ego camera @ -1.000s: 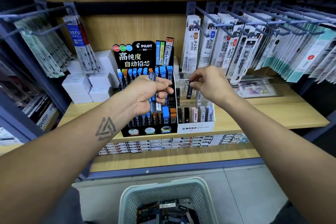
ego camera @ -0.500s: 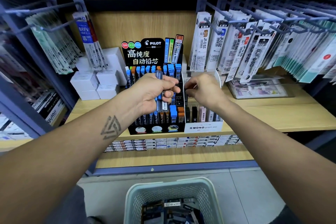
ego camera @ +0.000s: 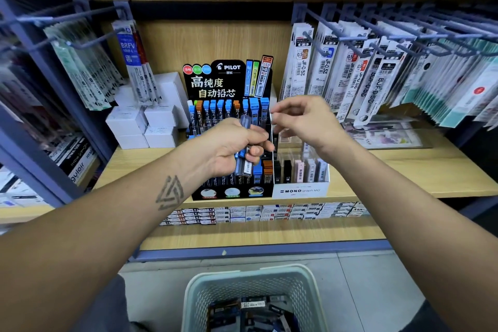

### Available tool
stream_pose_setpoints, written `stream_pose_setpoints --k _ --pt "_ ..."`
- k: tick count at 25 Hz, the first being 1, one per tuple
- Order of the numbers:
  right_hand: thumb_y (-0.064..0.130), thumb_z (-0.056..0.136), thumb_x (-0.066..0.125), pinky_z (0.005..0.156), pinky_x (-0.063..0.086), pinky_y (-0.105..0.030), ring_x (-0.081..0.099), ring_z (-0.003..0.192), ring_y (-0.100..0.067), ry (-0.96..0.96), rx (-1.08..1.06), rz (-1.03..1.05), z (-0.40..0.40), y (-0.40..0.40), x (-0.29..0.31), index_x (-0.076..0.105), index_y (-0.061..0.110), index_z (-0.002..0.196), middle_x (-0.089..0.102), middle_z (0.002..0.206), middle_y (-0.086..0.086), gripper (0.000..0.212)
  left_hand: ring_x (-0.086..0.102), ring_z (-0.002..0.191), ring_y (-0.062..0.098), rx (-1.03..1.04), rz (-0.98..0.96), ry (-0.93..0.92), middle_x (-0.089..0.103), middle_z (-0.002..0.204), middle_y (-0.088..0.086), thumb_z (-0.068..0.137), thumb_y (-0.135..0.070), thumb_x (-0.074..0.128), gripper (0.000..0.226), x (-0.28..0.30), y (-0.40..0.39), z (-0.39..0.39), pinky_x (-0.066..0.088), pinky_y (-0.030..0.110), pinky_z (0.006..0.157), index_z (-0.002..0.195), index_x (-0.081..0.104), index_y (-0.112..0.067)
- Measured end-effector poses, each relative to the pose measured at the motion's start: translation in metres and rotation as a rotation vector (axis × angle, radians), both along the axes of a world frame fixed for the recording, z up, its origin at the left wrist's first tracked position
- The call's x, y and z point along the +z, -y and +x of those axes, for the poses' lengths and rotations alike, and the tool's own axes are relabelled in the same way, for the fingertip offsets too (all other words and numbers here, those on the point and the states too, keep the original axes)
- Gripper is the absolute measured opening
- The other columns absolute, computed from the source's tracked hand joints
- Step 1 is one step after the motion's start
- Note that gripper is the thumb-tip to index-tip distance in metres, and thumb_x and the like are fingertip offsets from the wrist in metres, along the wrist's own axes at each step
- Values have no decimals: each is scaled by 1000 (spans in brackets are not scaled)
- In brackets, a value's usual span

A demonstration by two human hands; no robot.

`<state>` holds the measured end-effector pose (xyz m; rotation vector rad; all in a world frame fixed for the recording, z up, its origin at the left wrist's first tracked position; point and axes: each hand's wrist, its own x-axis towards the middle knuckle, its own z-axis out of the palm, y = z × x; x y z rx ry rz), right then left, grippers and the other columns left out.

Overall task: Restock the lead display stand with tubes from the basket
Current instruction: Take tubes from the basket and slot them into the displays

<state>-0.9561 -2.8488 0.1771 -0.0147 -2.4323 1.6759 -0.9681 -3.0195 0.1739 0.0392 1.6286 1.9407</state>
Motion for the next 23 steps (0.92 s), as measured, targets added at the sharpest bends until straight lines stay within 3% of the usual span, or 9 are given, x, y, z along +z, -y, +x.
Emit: stream_pose_setpoints --k 4,7,10,12,17,20,23 --pt "10 87 74 55 51 -29 58 61 -24 177 264 -200 18 15 7 77 7 95 74 80 -8 9 41 42 9 -139 29 -19 60 69 20 96 10 53 13 0 -6 7 31 17 39 95 60 -1" --pt "5 83 75 56 49 -27 62 65 -20 197 239 -296 22 15 4 75 2 93 73 79 -8 10 42 43 9 -201 38 -13 61 72 21 95 10 54 13 -1 -8 10 32 17 40 101 58 0" --pt "0 84 72 62 53 -26 64 66 -16 240 153 -535 21 5 7 72 2 90 73 76 -9 6 42 44 8 -240 32 18 63 74 18 95 7 56 10 -1 -6 11 33 17 40 96 57 -3" --pt "1 86 70 65 54 -26 65 69 -19 223 73 -635 17 -6 9 70 2 93 73 78 -11 7 41 41 9 -217 27 42 63 73 19 95 7 55 14 -2 -4 10 31 17 38 106 58 -1" --pt "8 93 67 57 51 -27 59 62 -16 192 86 -464 16 -18 7 74 7 109 66 78 -8 19 41 40 9 -88 -35 32 64 70 16 98 -4 57 14 1 1 3 31 16 38 107 64 5" --pt "4 84 76 46 44 -20 56 52 -13 131 157 -217 16 -11 3 74 3 99 67 68 -5 15 40 42 8 -4 23 21 64 72 15 96 -15 64 21 5 4 -4 31 16 39 106 65 3" --pt "1 81 77 57 53 -20 64 61 -14 97 190 -245 15 -5 1 71 -1 91 70 73 -8 11 41 42 7 -7 1 -19 65 73 16 95 -8 64 10 6 7 -4 31 16 39 92 66 2"
